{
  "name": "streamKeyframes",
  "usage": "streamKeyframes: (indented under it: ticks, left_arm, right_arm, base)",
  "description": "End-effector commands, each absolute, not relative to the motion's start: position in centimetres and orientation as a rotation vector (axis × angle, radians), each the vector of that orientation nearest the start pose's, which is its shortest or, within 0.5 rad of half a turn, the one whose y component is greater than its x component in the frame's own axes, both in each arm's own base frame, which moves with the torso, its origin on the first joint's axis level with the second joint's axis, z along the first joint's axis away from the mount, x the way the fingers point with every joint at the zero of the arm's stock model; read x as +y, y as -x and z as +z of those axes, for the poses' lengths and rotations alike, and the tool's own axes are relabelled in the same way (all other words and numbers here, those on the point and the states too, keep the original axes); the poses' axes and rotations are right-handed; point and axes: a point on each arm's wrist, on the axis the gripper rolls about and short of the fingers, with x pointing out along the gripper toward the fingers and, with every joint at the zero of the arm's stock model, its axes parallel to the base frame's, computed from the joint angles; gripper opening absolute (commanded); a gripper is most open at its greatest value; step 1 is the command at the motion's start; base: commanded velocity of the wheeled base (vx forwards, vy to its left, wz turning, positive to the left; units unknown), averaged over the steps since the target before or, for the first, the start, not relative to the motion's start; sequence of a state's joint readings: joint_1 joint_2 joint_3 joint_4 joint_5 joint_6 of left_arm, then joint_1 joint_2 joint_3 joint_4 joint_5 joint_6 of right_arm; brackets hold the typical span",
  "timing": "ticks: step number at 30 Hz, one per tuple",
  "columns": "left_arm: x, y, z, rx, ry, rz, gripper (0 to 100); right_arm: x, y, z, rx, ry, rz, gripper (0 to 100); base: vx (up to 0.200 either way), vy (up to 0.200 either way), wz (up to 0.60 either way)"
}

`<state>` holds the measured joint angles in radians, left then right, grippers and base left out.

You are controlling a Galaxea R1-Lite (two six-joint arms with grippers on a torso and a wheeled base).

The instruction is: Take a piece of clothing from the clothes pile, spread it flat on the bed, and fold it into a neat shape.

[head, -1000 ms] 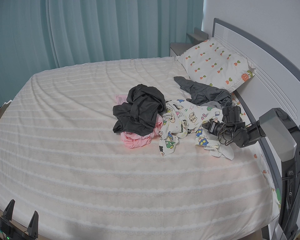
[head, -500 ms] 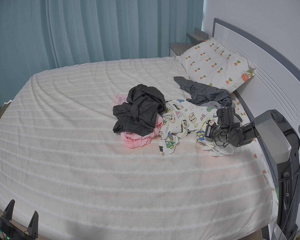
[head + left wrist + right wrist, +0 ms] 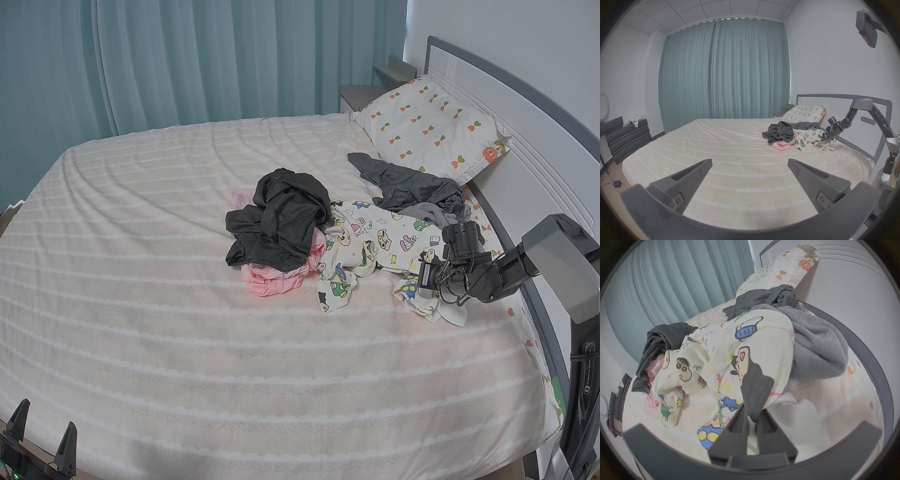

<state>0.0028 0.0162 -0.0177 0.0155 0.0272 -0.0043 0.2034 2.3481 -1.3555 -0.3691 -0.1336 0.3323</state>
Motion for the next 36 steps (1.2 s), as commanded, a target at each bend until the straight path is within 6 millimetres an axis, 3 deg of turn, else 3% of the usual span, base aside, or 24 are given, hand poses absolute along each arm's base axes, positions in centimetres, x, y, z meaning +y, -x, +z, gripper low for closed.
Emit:
streamKeyframes:
  ticks: [1, 4, 5, 10, 14, 19, 27, 36]
  left_arm:
    - [0.1, 2.2, 7.5, 0.02, 0.004, 0.031, 100]
    - [0.1, 2.2, 7.5, 0.02, 0.004, 0.031, 100]
    - [0.1, 2.2, 7.5, 0.02, 0.004, 0.031, 100]
    - [0.1, 2.2, 7.5, 0.02, 0.004, 0.031, 100]
    - [0.1, 2.2, 7.5, 0.02, 0.004, 0.031, 100]
    - [0.1, 2.2, 7.5, 0.02, 0.004, 0.029, 100]
    - [0.1, 2.2, 7.5, 0.02, 0.004, 0.031, 100]
    - [0.1, 2.2, 7.5, 0.02, 0.004, 0.031, 100]
  right_arm:
    - [8.3, -40.9, 6.5, 0.614, -0.225, -0.01, 0]
    - [8.0, -39.7, 5.2, 0.629, -0.209, -0.006, 0]
    - [7.9, -39.5, 4.9, 0.63, -0.203, -0.004, 100]
    - [7.9, -38.5, 4.1, 0.59, -0.213, 0.01, 100]
    - [9.8, -37.7, 5.2, 0.469, -0.217, 0.074, 100]
    - [11.1, -38.0, 6.7, 0.414, -0.161, 0.103, 100]
    - [11.6, -41.0, 8.6, 0.471, -0.062, 0.047, 100]
    - [11.1, -43.5, 6.2, 0.519, -0.013, -0.013, 100]
  base:
    - [0.0, 0.0, 0.0]
    - [0.0, 0.0, 0.0]
    - [0.0, 0.0, 0.0]
    - [0.0, 0.0, 0.0]
    - [0.0, 0.0, 0.0]
    - [0.0, 0.0, 0.0]
    - [0.0, 0.0, 0.0]
    - [0.0, 0.0, 0.0]
